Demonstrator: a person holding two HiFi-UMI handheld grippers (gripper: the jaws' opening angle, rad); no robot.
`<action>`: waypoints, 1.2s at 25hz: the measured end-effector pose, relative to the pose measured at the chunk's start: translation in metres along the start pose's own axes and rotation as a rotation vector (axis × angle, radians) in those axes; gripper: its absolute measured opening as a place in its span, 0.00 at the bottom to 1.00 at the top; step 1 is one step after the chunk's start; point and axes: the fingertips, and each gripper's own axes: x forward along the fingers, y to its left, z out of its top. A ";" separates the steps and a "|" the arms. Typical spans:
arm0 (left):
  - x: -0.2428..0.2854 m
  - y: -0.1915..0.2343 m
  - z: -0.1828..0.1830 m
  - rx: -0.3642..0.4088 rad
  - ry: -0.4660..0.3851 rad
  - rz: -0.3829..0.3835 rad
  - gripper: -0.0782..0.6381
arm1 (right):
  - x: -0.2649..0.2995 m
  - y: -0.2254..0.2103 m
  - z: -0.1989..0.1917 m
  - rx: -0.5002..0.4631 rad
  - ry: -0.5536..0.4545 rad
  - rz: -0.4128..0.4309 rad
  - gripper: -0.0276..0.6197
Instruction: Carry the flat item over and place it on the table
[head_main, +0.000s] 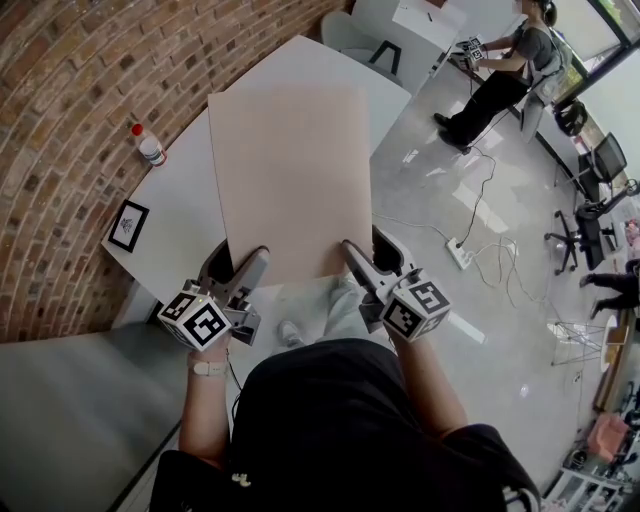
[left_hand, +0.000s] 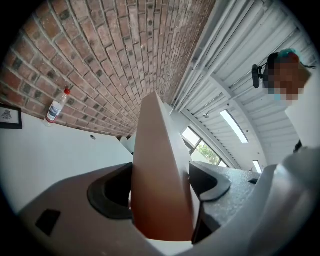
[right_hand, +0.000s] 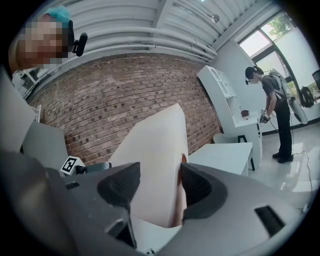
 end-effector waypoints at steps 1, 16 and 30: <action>0.004 0.003 0.001 -0.001 -0.001 0.003 0.58 | 0.004 -0.003 0.000 0.004 0.001 0.001 0.44; 0.122 0.032 0.012 -0.018 -0.023 0.085 0.58 | 0.073 -0.116 0.042 0.016 0.060 0.076 0.44; 0.251 0.043 0.011 -0.048 -0.109 0.235 0.58 | 0.134 -0.246 0.091 0.030 0.164 0.228 0.44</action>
